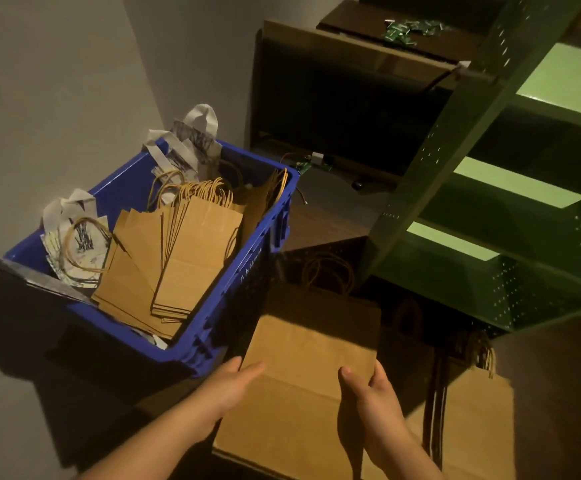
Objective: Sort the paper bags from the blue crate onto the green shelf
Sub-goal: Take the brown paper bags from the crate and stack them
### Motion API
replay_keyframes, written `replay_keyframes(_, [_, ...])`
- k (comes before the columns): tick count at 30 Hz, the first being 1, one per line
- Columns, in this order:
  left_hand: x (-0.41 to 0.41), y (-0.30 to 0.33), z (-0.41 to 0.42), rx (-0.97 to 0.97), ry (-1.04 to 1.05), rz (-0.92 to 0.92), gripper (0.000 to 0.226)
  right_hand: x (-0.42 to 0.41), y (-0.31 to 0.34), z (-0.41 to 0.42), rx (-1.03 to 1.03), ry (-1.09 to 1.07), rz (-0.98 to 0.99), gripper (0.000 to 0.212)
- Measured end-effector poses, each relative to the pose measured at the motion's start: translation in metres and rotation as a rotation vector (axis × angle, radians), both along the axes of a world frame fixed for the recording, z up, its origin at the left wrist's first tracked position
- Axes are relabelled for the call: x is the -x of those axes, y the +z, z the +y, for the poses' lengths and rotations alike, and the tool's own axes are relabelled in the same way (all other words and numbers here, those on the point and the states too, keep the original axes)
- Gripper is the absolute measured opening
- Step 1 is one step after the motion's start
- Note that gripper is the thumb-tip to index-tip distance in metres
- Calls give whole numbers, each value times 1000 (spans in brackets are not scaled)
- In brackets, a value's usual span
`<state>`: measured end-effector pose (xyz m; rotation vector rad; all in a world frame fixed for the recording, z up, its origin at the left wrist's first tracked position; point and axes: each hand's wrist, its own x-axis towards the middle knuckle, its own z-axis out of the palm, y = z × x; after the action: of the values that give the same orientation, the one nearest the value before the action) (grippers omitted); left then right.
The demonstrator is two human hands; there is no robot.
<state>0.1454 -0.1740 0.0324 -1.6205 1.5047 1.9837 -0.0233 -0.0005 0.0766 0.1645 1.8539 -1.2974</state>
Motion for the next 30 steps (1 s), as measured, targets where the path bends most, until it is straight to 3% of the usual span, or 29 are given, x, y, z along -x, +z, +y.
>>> replay_keyframes(2, [-10, -8, -1, -40, -23, -51, 101, 2, -3, -8, -17, 8, 15, 28])
replay_keyframes(6, [-24, -11, 2, -100, 47, -188, 84, 5, -10, -27, -86, -12, -45, 57])
replay_keyframes(11, [-33, -26, 8, -77, 198, -184, 74, 2, -15, -42, -123, 131, -33, 40])
replay_keyframes(15, [-34, -26, 4, 8, 190, -233, 71, -8, -22, -44, -175, 223, -34, 61])
replay_keyframes(20, [-37, -32, 2, 134, 138, -273, 48, -24, -31, -34, -314, 350, 48, 63])
replay_keyframes(22, [-42, -30, 4, 264, 13, -297, 53, -31, -36, -33, -386, 409, 110, 67])
replay_keyframes(25, [-58, -30, 0, 477, -291, -279, 81, -41, -46, -30, -494, 469, 183, 83])
replay_keyframes(30, [-72, -39, -9, 596, -575, -267, 98, -59, -55, -27, -624, 608, 181, 115])
